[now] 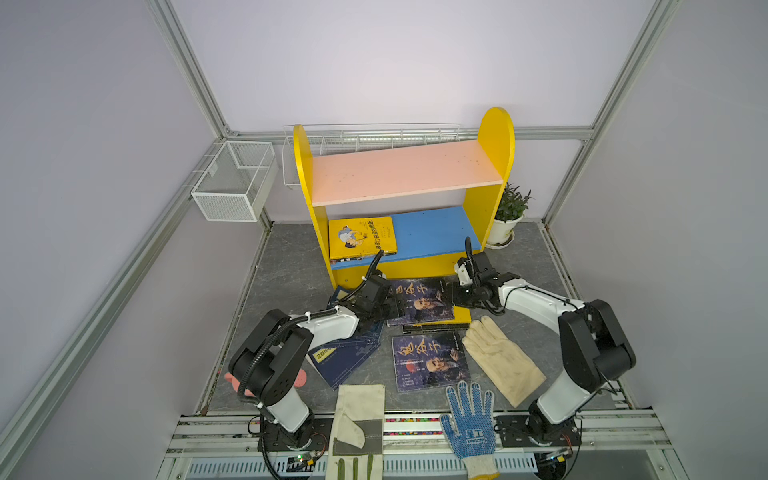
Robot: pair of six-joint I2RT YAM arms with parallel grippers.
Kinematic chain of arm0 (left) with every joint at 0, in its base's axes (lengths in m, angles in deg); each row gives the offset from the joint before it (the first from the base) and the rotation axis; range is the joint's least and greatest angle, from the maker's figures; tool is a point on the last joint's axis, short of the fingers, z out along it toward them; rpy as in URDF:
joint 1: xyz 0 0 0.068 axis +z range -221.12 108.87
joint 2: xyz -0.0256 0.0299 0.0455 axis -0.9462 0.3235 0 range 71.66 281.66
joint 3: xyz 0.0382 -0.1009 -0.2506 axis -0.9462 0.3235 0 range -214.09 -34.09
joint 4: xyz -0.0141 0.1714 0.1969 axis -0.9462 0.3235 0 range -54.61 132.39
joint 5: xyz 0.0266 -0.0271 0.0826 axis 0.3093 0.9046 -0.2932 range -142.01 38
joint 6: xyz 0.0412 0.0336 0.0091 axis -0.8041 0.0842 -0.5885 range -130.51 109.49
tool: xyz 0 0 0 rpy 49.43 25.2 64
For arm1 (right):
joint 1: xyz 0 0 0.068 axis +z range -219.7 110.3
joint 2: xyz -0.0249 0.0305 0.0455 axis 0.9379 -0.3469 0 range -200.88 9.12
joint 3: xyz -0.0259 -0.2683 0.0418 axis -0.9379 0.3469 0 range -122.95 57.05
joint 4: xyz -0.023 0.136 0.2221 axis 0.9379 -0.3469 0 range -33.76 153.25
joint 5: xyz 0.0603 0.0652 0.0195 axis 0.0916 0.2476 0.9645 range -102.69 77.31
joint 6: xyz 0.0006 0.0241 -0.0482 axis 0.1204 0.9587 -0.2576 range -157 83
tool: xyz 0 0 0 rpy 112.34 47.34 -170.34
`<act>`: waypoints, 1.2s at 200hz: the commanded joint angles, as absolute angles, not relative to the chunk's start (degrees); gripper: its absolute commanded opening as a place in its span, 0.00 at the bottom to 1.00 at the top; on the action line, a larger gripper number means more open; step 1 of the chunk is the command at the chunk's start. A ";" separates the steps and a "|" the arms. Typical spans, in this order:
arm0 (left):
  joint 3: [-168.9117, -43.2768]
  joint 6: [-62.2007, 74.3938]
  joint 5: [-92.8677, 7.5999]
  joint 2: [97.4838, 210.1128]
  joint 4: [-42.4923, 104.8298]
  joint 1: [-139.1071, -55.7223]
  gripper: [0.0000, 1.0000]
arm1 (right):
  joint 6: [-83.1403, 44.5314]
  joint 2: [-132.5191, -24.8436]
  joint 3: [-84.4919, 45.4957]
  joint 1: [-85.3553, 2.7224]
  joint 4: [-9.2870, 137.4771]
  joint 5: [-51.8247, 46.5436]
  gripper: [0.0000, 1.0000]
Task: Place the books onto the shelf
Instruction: 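Grasp the purple book edge with the right gripper and lift it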
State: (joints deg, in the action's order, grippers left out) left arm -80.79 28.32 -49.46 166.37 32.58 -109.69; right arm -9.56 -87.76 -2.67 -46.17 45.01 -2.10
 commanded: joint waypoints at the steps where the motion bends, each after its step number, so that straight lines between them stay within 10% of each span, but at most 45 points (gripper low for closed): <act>1: -79.80 28.19 -50.03 167.19 35.73 -109.31 0.71 | -9.46 -89.46 -2.71 -46.61 43.89 -0.63 0.51; 41: -79.00 27.04 -46.99 166.04 32.51 -109.36 0.59 | -11.77 -91.72 -3.75 -46.66 43.91 3.21 0.49; 101: -78.11 24.71 -42.52 160.62 26.97 -109.36 0.00 | -11.87 -90.65 -3.17 -46.60 45.64 5.18 0.50; 240: -73.63 27.24 -45.38 135.33 23.25 -108.30 0.00 | 0.50 -80.20 5.59 -53.08 63.34 24.72 0.68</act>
